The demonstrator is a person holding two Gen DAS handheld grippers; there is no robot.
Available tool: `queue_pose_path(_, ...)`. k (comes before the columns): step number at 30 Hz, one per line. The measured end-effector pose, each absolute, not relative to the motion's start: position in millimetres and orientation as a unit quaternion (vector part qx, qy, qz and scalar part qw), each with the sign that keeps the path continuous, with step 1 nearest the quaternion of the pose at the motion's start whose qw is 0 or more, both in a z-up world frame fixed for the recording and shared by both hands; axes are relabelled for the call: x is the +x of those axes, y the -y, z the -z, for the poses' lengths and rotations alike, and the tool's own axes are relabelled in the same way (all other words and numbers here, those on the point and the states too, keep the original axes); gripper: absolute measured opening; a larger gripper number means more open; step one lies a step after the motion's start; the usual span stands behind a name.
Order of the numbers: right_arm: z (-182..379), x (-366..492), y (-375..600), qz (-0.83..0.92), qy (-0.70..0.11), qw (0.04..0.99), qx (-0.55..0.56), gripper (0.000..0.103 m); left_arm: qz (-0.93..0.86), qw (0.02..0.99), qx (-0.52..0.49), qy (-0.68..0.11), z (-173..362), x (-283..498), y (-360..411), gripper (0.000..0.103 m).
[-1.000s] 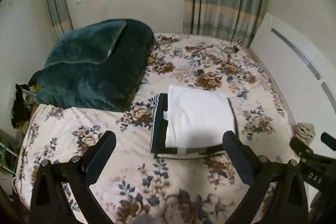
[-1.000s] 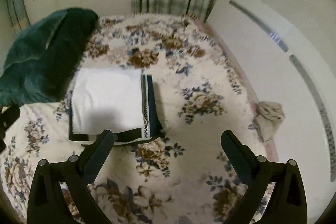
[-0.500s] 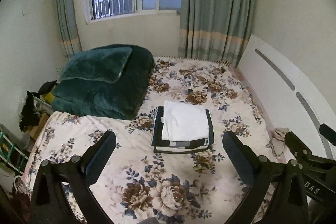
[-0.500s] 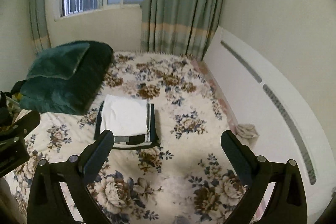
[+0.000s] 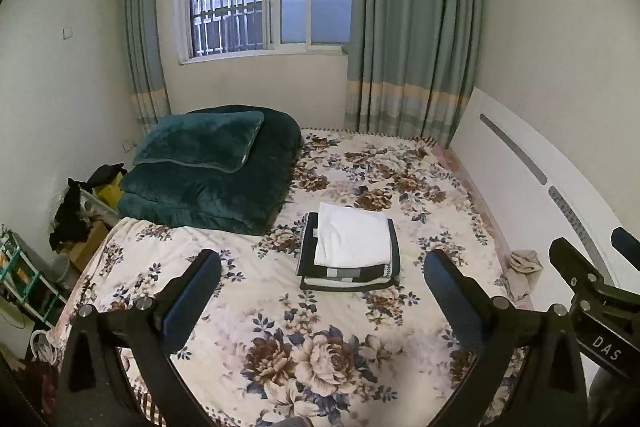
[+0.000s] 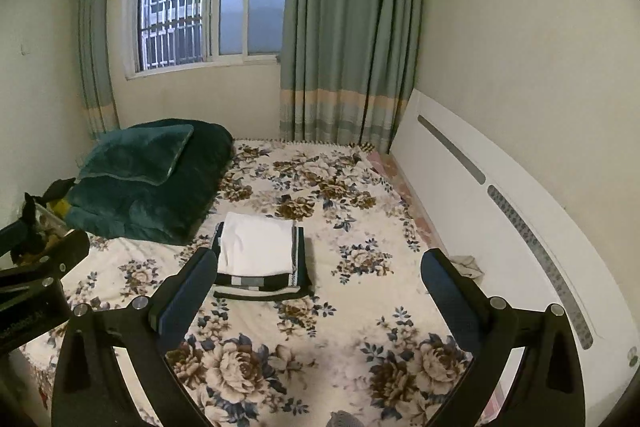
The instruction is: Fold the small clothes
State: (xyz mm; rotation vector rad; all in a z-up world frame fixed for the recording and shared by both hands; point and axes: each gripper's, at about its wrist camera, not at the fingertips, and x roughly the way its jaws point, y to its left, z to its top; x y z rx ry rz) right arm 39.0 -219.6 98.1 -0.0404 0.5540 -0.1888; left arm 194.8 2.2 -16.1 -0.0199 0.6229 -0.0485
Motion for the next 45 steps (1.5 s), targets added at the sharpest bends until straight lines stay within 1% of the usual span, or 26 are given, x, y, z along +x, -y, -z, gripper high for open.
queue_pose_path(11,-103.0,16.8,225.5,0.087,-0.271,0.959,-0.014,0.103,0.016,0.954,-0.01,-0.298,7.0,174.5,-0.5,0.103)
queue_pose_path(27,-101.1,25.9,234.0,0.08,-0.27,0.96,-0.011,0.103,0.01,0.956,-0.008,-0.294,1.6,167.0,-2.9,0.103)
queue_pose_path(45,-101.3,29.5,222.2,0.072,-0.27,0.96,-0.017,0.103,0.009,0.955,-0.008,-0.295,-0.1,165.3,-6.1,0.103)
